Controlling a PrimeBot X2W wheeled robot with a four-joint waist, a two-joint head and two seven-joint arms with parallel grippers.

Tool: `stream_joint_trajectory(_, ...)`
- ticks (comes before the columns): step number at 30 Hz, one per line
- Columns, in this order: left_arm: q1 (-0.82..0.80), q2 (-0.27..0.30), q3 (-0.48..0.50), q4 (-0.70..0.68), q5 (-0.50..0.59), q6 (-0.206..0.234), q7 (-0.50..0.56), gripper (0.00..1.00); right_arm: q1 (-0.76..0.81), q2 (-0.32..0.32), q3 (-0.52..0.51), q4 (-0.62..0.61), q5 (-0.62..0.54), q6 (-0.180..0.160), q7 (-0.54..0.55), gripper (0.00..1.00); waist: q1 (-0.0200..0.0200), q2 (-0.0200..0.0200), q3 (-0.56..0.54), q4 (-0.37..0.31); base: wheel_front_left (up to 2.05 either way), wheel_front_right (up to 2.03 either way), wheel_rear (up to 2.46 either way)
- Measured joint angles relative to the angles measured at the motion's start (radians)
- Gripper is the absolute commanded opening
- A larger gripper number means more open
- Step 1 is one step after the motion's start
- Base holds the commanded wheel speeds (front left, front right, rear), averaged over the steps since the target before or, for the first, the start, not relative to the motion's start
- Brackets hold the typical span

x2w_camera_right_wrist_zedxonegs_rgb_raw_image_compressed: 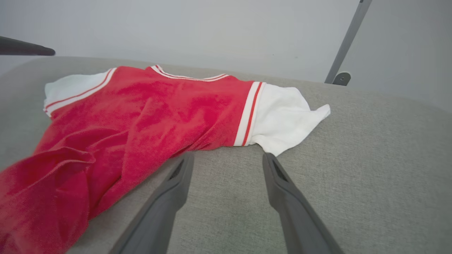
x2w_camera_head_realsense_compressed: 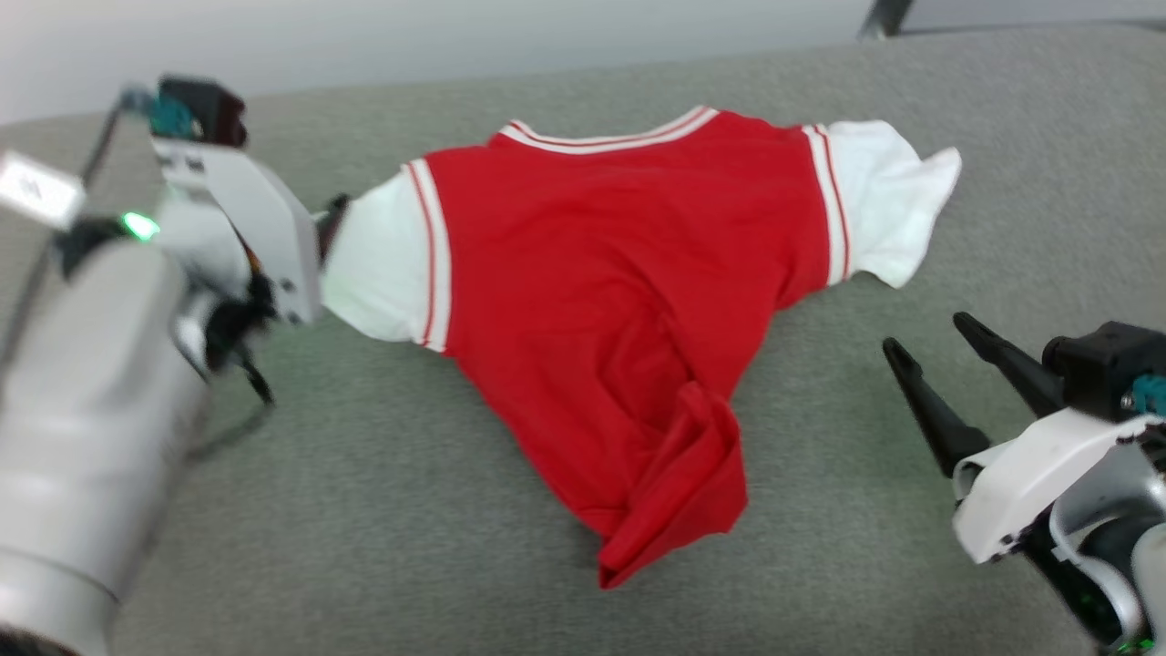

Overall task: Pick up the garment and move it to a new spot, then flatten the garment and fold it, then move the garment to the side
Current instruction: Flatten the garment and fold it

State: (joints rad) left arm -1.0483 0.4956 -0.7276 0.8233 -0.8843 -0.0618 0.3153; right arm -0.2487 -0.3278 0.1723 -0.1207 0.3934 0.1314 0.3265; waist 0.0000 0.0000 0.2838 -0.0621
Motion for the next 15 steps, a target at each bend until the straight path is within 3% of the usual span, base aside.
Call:
stream_joint_trajectory(5, 0.183, -0.031, 0.036, -0.142, -0.030, 0.055, -0.180, 1.00, -0.051, -0.094, 0.020, 0.091, 0.037, 0.000, 0.059, 1.00, 0.0000, 0.0000, -0.030, 0.055, 0.00, 0.00, 0.00)
stream_joint_trajectory(15, 0.513, -0.082, 0.050, -0.513, -0.026, 0.243, -0.408, 1.00, -0.283, -0.303, 0.103, 0.311, 0.119, 0.000, 0.212, 1.00, 0.0000, 0.0000, -0.050, 0.205, 0.00, 0.00, 0.00)
